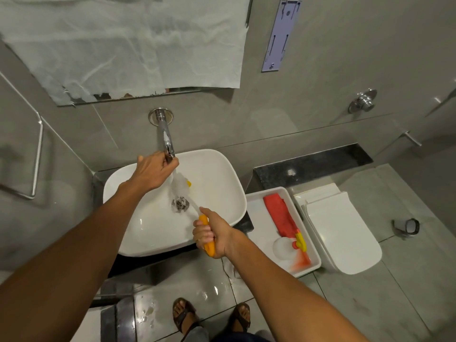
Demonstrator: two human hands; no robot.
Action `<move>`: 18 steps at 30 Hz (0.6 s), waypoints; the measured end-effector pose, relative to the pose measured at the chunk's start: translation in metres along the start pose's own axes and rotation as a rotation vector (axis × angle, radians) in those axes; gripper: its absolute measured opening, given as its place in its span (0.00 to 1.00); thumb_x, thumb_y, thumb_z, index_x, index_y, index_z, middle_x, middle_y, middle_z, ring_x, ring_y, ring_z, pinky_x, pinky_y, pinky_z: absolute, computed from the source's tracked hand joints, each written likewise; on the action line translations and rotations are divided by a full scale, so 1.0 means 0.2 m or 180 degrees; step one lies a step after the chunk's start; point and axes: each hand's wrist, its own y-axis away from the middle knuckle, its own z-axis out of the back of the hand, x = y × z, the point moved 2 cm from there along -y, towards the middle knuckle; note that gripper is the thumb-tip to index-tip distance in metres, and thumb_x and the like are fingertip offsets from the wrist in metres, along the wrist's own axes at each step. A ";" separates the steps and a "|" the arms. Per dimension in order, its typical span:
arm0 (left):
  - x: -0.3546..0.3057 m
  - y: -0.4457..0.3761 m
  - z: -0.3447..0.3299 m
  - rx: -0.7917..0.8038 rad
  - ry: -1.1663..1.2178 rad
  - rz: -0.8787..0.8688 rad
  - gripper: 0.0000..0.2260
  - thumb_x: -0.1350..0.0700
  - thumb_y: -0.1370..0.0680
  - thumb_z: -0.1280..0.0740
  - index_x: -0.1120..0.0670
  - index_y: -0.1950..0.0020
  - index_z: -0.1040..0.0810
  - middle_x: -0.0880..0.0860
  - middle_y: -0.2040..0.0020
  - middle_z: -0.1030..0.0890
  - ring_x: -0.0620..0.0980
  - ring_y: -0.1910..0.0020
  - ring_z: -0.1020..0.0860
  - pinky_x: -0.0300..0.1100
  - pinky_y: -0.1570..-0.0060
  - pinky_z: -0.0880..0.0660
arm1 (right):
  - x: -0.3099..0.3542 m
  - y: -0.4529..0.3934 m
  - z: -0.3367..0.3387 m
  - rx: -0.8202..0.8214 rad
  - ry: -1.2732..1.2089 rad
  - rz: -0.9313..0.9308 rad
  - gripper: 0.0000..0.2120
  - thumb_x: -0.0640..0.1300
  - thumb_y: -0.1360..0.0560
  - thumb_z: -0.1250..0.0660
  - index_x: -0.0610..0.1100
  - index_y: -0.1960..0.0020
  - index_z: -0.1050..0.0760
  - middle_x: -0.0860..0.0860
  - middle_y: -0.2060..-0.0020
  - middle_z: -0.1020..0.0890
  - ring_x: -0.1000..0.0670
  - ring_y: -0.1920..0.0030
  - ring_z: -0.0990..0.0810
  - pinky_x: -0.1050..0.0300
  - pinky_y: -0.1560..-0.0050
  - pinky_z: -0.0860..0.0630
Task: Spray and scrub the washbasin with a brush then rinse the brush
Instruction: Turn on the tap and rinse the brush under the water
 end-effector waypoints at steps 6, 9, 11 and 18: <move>-0.01 0.01 0.00 0.0010 0.0005 0.0017 0.18 0.39 0.19 0.45 0.49 0.62 0.32 0.51 0.62 0.26 0.54 0.61 0.26 0.54 0.46 0.38 | -0.01 0.00 0.04 0.0435 -0.0255 -0.0149 0.25 0.58 0.18 0.38 0.46 0.68 0.35 0.53 0.79 0.36 0.55 0.83 0.38 0.67 0.79 0.47; -0.01 0.01 -0.01 -0.0045 0.0003 0.0025 0.18 0.41 0.18 0.44 0.50 0.62 0.31 0.51 0.61 0.25 0.56 0.59 0.26 0.53 0.46 0.38 | -0.02 -0.02 0.04 0.0022 0.0273 0.0110 0.27 0.62 0.18 0.39 0.46 0.68 0.34 0.53 0.78 0.36 0.56 0.82 0.39 0.67 0.81 0.44; -0.01 0.02 -0.02 -0.0082 -0.0001 0.0029 0.18 0.42 0.16 0.42 0.50 0.62 0.31 0.51 0.61 0.25 0.56 0.59 0.26 0.53 0.46 0.38 | -0.02 -0.03 0.03 -0.0476 0.0944 0.0470 0.26 0.65 0.19 0.40 0.47 0.65 0.33 0.53 0.76 0.35 0.55 0.80 0.39 0.65 0.81 0.41; -0.03 0.03 -0.01 -0.0158 0.0029 0.0033 0.19 0.44 0.15 0.40 0.48 0.64 0.34 0.51 0.62 0.26 0.57 0.59 0.26 0.52 0.47 0.39 | -0.03 -0.08 -0.03 -0.2314 0.3989 0.2011 0.33 0.67 0.18 0.49 0.39 0.40 0.23 0.41 0.44 0.18 0.38 0.44 0.19 0.49 0.47 0.26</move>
